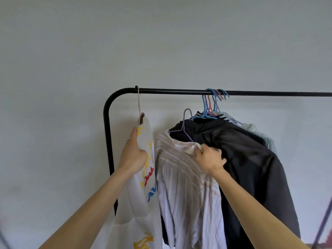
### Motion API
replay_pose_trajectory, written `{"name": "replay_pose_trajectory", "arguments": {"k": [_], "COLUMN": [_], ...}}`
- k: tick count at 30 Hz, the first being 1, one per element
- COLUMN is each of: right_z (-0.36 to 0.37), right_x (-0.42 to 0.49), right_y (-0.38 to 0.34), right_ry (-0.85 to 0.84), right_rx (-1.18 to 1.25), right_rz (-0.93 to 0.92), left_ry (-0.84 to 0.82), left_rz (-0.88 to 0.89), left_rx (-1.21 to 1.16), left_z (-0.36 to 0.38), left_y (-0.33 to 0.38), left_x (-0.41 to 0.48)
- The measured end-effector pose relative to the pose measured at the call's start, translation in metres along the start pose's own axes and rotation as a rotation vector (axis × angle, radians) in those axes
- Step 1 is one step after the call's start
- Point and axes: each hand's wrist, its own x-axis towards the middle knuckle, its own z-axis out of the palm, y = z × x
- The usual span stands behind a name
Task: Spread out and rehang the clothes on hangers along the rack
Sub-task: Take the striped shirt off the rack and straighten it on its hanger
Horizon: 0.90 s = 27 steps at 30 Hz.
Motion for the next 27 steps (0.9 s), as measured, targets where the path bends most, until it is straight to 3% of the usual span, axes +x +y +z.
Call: {"name": "replay_pose_trajectory", "arguments": {"k": [6,15,27], "right_z": [0.001,0.003,-0.004], "right_x": [-0.054,-0.14,-0.223], "right_y": [0.034,0.049,0.043], "right_ry": [0.101,0.245,0.26], "right_rx": [0.045,0.104,0.165], "right_rz": [-0.124,-0.282,-0.199], "left_ry": [0.083,0.147,0.074], "left_rz": [-0.008,0.168,0.242], "left_rx": [0.109,0.257,0.24], "left_z": [0.003,-0.008,-0.029], "left_y": [-0.011,-0.027,-0.038], "left_x": [-0.033,-0.076,-0.104]}}
